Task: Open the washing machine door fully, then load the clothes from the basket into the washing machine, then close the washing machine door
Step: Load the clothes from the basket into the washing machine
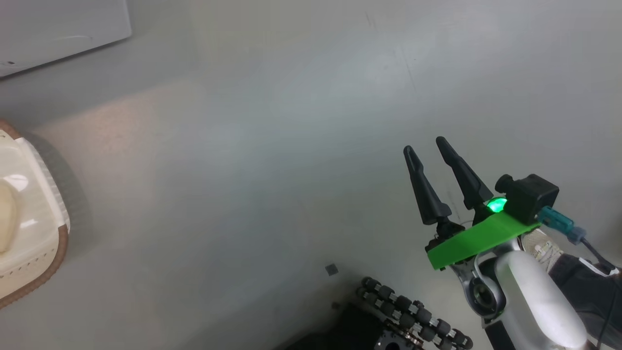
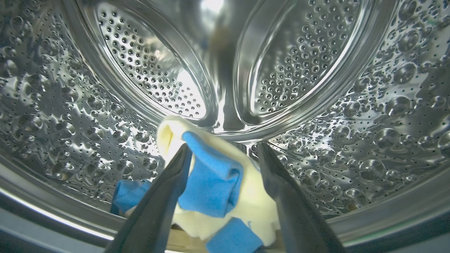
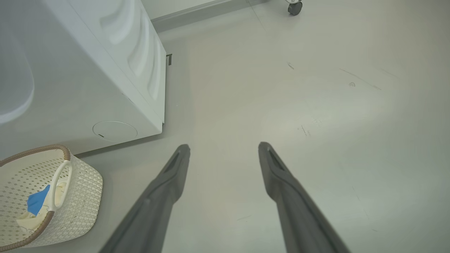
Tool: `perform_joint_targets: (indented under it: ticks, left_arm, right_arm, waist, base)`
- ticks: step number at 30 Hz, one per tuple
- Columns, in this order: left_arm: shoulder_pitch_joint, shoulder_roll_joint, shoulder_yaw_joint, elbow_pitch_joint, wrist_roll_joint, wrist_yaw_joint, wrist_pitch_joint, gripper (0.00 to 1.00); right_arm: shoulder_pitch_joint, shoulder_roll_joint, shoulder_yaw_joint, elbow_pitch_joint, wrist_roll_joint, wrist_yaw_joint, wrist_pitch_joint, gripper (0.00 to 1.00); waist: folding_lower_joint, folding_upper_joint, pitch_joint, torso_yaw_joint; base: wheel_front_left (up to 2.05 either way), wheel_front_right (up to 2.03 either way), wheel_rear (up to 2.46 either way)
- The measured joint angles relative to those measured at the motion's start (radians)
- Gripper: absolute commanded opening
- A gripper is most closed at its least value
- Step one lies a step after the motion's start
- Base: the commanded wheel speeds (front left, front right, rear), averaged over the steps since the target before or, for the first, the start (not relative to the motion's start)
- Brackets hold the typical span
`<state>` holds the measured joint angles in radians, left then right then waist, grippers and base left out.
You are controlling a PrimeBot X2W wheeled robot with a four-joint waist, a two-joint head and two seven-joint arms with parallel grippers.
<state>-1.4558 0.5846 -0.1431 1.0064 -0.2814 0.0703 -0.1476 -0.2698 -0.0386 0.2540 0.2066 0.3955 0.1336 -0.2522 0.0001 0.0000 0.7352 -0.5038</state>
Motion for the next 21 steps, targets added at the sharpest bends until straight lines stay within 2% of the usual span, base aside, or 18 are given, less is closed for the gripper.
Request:
perform_joint_targets:
  ticks: [9, 15, 21]
  left_arm:
    - [-0.001, -0.036, -0.003, 0.087, -0.021, -0.018, -0.070, 1.00]
    - [0.096, -0.093, 0.017, 0.107, -0.064, -0.026, -0.100, 1.00]
    - [0.297, -0.150, 0.045, -0.020, -0.072, -0.021, -0.105, 1.00]
  right_arm:
    - [0.000, 0.000, -0.024, 0.000, -0.029, 0.000, 0.000, 1.00]
    - [0.001, 0.000, -0.063, 0.000, -0.066, 0.000, 0.000, 1.00]
    - [0.026, 0.000, -0.114, -0.014, -0.120, 0.000, 0.012, 1.00]
  waist:
    - [0.0000, 0.0000, -0.028, 0.047]
    - [0.0000, 0.0000, -0.072, 0.096]
    - [0.0000, 0.0000, -0.144, 0.166]
  base:
    - [0.00, 0.00, 0.00]
    - [0.00, 0.00, 0.00]
    - [0.00, 0.00, 0.00]
